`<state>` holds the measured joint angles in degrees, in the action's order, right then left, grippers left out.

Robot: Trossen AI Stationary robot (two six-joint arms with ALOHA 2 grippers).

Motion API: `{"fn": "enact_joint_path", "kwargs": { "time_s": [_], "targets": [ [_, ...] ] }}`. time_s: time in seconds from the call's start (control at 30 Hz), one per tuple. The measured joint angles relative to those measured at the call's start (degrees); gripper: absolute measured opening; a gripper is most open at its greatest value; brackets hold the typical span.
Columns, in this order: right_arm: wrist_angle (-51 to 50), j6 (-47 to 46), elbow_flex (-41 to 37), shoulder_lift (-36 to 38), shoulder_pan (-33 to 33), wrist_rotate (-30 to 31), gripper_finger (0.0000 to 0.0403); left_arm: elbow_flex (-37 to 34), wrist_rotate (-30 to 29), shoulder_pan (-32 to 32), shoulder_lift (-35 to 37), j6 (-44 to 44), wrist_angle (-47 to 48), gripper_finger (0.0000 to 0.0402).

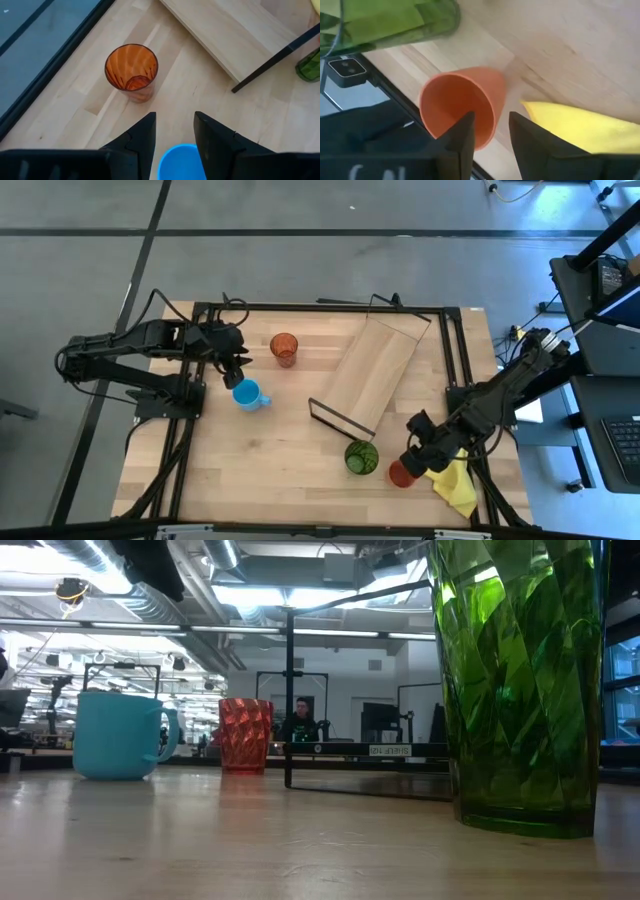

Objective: Stack small to large cups/mugs on shelf
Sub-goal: Put the orange cup on the shelf

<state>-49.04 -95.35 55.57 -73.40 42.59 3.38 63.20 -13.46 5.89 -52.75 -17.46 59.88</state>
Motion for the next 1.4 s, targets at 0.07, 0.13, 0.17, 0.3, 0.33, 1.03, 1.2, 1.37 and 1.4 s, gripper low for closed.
{"fn": "enact_joint_path", "kwargs": {
  "time_s": [0.07,0.13,0.17,0.3,0.33,1.03,1.2,1.37,1.4],
  "targets": [
    [0.95,0.48,0.00,-1.10,0.04,-0.16,0.0122,0.00,-0.44,0.00,0.00,-0.03,0.00,0.0128],
    [2.76,1.20,0.00,-2.60,0.11,-0.89,0.0122,0.00,-0.58,0.00,0.00,-0.19,0.00,0.0128],
    [3.19,1.41,0.00,-3.40,0.23,-1.58,0.0122,0.00,-0.62,0.00,0.00,-0.31,0.00,0.0128],
    [2.95,1.15,0.00,-5.52,0.77,-1.88,0.0122,0.00,-0.85,0.00,0.00,-0.38,0.00,0.0128],
    [2.79,1.15,0.00,-5.73,0.81,-1.75,0.0122,0.00,-0.89,0.00,0.00,-0.38,0.00,0.0128],
    [1.38,1.24,0.00,-8.68,0.83,-1.50,0.0122,0.02,-1.00,0.00,0.00,-0.36,0.02,0.0127],
    [0.75,1.28,0.00,-8.68,0.46,-1.46,0.0106,0.00,-1.30,0.00,0.00,-0.12,0.02,0.0127],
    [0.75,1.28,0.00,-8.68,0.46,-1.47,0.0055,0.00,-1.33,0.00,0.00,-0.06,0.02,0.0127],
    [0.75,1.28,0.00,-8.68,0.46,-1.49,0.0044,0.02,-1.33,0.00,0.00,-0.02,0.02,0.0127]
  ]
}}
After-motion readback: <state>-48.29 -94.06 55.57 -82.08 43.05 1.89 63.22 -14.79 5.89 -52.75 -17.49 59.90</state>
